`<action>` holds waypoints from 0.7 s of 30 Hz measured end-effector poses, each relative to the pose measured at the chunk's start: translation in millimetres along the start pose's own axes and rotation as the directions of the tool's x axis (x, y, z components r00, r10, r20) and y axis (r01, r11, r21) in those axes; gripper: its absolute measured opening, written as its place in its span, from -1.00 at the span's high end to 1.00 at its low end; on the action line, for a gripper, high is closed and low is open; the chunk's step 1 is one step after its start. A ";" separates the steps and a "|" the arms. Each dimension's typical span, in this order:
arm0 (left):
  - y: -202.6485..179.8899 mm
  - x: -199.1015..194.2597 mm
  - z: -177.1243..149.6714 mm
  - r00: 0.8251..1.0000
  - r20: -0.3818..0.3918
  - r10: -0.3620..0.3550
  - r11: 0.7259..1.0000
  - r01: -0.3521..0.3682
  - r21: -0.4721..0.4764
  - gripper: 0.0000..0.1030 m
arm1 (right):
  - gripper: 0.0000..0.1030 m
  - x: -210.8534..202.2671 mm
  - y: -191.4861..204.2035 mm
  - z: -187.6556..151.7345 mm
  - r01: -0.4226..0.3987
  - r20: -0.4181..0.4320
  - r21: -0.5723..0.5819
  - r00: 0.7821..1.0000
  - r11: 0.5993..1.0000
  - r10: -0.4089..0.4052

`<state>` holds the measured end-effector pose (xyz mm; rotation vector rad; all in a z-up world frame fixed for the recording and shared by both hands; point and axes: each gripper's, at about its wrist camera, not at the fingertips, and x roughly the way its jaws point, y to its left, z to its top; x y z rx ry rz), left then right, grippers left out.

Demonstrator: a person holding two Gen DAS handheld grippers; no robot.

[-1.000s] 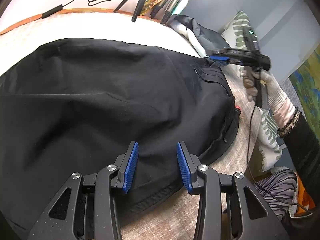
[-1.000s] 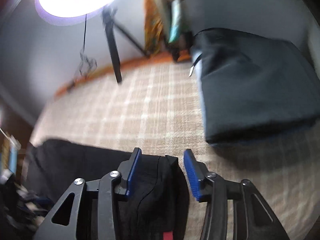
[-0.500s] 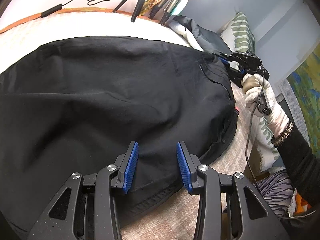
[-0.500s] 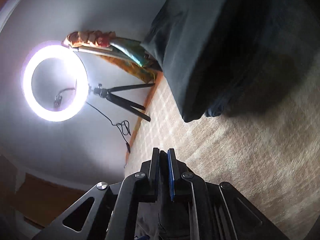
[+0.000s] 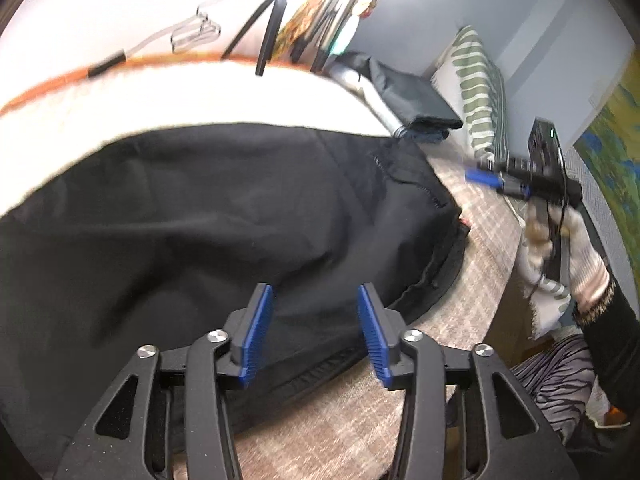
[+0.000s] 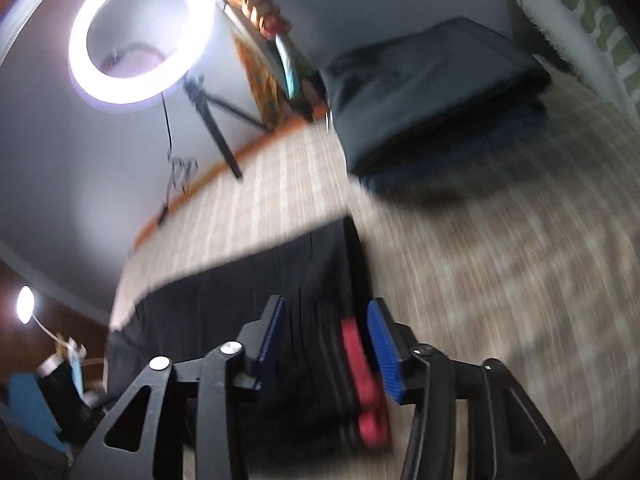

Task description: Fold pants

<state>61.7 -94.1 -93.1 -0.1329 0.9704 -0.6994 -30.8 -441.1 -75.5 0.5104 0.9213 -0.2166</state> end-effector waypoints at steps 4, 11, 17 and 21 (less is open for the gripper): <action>7.6 -15.5 -1.0 0.999 0.032 0.001 1.000 -0.001 -0.016 0.11 | 0.02 -2.0 -3.0 -29.1 0.034 -0.039 0.001 0.999 0.999 -0.034; 18.8 -11.4 -14.2 1.000 -0.014 0.015 0.999 -0.015 -0.031 0.11 | -0.29 13.4 -25.7 -41.5 0.094 -0.049 0.116 0.995 0.989 -0.089; 20.6 0.6 -20.8 0.998 -0.057 0.003 0.998 -0.006 -0.057 0.11 | 0.29 22.3 -19.9 -44.1 0.058 -0.004 0.093 0.998 0.994 -0.058; 18.5 5.5 -24.3 0.997 -0.078 0.029 0.999 -0.031 -0.032 0.11 | 0.56 15.7 0.4 -49.3 0.157 0.038 -0.038 0.987 0.987 -0.156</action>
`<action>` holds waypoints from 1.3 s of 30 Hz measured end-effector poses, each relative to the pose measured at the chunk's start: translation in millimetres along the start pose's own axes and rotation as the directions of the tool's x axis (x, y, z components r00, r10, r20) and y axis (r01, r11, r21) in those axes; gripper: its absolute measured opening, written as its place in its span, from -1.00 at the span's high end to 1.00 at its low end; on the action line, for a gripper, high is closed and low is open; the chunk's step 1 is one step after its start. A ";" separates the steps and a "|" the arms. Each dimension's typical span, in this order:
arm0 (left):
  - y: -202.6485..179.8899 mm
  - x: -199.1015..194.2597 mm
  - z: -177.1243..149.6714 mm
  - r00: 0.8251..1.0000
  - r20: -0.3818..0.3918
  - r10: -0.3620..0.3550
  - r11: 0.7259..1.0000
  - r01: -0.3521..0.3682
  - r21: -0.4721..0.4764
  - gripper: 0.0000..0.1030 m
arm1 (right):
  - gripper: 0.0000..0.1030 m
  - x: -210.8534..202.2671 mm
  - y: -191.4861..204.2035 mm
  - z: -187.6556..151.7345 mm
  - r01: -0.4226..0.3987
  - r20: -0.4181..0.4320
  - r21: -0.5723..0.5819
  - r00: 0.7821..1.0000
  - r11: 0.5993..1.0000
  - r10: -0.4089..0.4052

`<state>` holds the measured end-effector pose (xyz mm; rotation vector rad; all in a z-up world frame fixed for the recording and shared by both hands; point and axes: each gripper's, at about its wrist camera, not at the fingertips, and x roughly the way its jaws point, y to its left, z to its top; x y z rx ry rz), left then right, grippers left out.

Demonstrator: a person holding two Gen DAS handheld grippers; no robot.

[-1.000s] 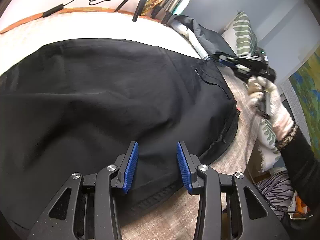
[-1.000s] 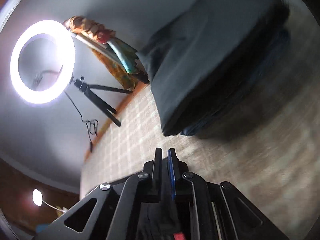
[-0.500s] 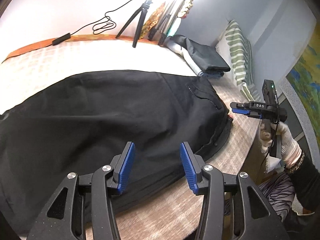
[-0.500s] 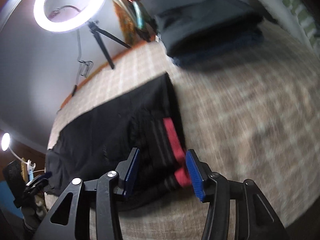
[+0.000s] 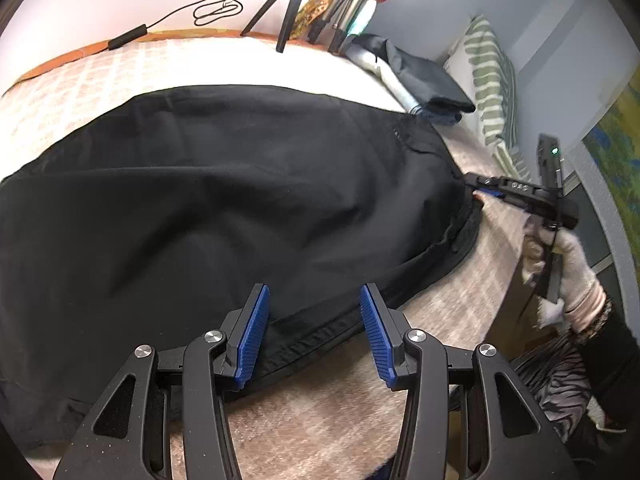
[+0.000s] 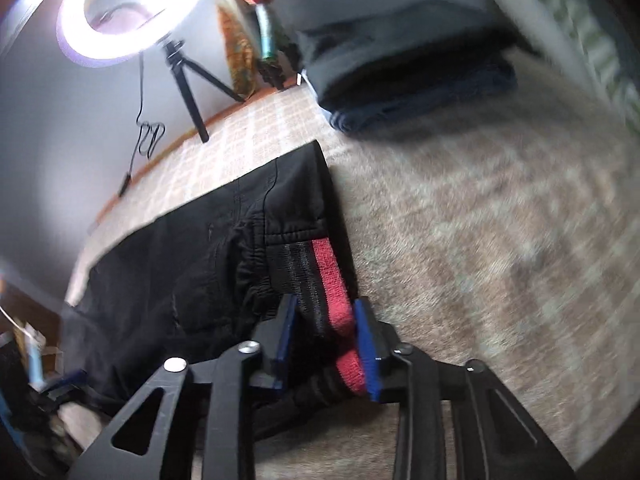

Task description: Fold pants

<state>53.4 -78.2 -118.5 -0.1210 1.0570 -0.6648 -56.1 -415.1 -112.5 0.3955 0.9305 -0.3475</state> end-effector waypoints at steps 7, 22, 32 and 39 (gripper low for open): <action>5.3 -2.4 -3.1 1.000 0.006 0.018 1.000 -0.018 -0.007 0.11 | 0.84 -31.1 -23.8 -0.6 -0.201 0.021 0.109 0.980 0.974 0.200; 3.3 -0.1 -9.3 1.000 0.000 0.027 1.000 -0.027 -0.001 0.11 | 0.86 -30.8 -7.3 -6.9 0.094 0.003 -0.129 0.996 0.987 -0.094; 5.5 -20.5 -23.0 0.999 0.026 0.044 0.999 -0.043 -0.030 0.11 | 0.30 -45.5 86.7 -5.3 0.063 0.092 -0.382 0.995 0.922 -0.030; 52.0 -83.4 -38.8 0.985 0.153 0.083 0.960 -0.038 -0.277 -0.07 | -0.16 -42.2 152.9 -35.0 -0.094 0.021 -0.530 0.992 0.843 0.123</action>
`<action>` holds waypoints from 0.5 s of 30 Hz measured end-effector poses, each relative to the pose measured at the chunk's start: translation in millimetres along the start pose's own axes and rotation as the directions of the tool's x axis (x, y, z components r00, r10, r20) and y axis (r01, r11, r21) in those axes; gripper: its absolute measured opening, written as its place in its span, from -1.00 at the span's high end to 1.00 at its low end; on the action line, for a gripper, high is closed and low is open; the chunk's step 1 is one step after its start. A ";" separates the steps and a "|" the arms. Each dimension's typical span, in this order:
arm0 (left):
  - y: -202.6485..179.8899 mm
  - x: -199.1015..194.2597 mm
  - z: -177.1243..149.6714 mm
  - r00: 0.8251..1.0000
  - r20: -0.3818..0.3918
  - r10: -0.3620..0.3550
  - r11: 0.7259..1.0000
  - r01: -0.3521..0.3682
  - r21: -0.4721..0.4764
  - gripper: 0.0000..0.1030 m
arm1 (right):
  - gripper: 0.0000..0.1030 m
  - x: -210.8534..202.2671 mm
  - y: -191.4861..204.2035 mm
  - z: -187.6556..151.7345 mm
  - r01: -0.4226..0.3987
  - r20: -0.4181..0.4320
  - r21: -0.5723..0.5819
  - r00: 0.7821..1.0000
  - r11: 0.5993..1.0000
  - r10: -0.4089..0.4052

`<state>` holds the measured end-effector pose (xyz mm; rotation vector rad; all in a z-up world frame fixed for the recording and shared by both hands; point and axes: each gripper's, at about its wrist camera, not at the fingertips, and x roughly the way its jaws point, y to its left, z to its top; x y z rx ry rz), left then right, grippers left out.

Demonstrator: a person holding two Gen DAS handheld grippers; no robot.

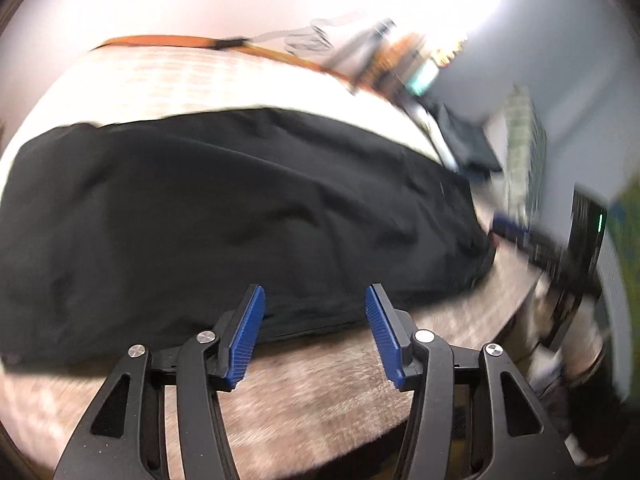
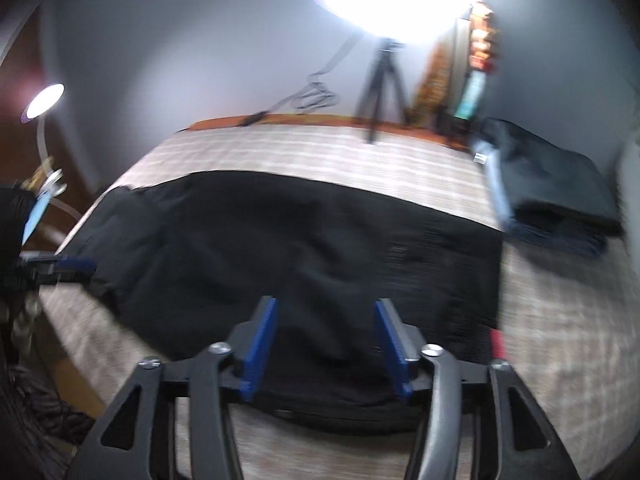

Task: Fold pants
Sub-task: 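Lay the hem down and open the right gripper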

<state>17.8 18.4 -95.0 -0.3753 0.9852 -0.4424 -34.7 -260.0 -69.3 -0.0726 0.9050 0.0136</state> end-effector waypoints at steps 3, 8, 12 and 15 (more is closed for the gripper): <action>30.9 -28.2 -1.8 0.998 0.057 0.005 0.991 0.002 -0.132 -0.10 | -0.28 5.1 24.2 2.0 -0.065 -0.006 -0.061 0.998 0.996 0.064; 87.2 -61.4 -21.7 0.995 0.095 0.038 0.932 -0.001 -0.363 -0.11 | -0.37 12.5 63.4 -0.4 -0.152 -0.026 -0.154 0.988 0.976 0.150; 117.8 -73.4 -42.5 0.993 0.105 0.052 0.884 0.003 -0.467 -0.11 | -0.37 23.3 90.5 -2.8 -0.191 -0.051 -0.221 0.982 0.956 0.184; 138.2 -71.7 -54.0 0.993 0.108 0.044 0.849 0.020 -0.528 -0.12 | -0.37 33.9 105.2 -4.7 -0.209 -0.075 -0.248 0.978 0.946 0.196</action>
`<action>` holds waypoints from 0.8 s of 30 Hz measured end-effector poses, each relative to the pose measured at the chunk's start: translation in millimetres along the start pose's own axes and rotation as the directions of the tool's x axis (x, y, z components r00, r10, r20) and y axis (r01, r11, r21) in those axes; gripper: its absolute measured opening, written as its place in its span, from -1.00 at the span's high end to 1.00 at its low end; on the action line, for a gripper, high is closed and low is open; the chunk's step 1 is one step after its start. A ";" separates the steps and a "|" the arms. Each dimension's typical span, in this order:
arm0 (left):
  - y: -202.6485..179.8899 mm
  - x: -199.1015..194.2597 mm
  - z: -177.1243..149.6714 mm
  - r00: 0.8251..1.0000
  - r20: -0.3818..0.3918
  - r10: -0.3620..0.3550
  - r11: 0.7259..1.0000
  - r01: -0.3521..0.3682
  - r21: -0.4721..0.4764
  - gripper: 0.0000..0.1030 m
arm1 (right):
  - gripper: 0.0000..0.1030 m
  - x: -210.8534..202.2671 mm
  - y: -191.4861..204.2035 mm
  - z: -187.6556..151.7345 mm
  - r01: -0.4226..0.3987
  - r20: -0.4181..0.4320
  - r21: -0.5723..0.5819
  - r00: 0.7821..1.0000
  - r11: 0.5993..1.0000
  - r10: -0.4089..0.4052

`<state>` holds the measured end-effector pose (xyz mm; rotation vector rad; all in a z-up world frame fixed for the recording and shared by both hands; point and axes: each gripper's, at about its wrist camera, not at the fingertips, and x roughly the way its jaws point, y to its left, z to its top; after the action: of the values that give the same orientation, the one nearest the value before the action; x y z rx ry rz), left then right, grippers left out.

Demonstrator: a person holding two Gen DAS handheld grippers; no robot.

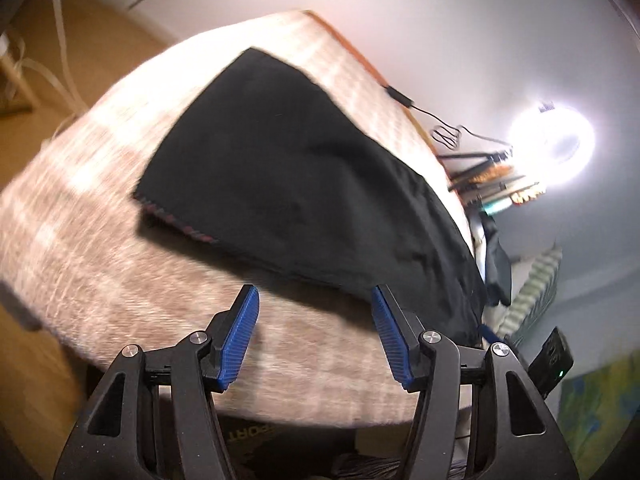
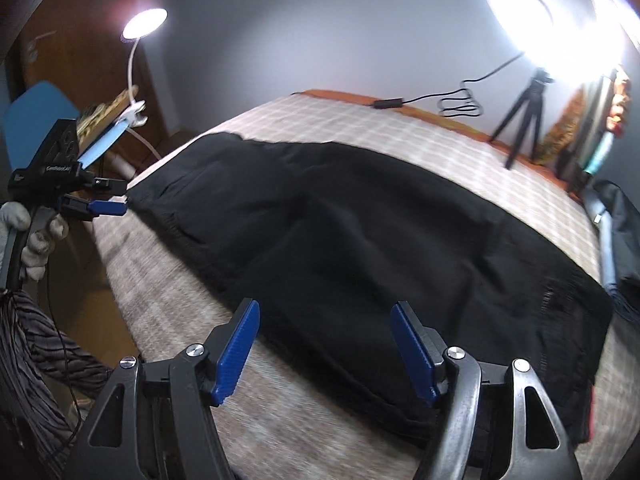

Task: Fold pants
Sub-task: 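Lay the hem down and open the right gripper, then grasp the end of the folded black trousers with the left gripper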

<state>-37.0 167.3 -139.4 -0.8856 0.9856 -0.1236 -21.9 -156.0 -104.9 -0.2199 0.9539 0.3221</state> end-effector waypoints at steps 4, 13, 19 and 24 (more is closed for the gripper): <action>19.1 10.0 4.8 0.997 0.025 -0.066 0.991 0.069 -0.117 -0.20 | -0.37 13.5 10.3 1.4 -0.011 -0.021 -0.017 1.000 1.000 0.011; -2.4 23.9 17.7 0.997 0.078 -0.025 0.997 0.030 -0.074 -0.19 | -0.37 38.1 19.0 1.2 -0.025 -0.059 -0.039 0.998 0.999 0.022; 3.2 22.4 30.1 0.992 0.126 -0.014 0.997 0.024 -0.079 0.16 | -0.37 49.1 29.4 -1.6 -0.009 -0.082 -0.098 0.997 0.995 0.001; -20.6 17.4 35.8 0.985 0.173 -0.002 1.000 -0.003 0.030 0.18 | -0.43 57.0 32.9 -3.5 0.023 -0.088 -0.127 0.996 0.992 -0.034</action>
<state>6.3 167.0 -128.0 -0.8540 0.8199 -0.0599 -6.0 -116.7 -155.3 -0.3653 1.0194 0.3490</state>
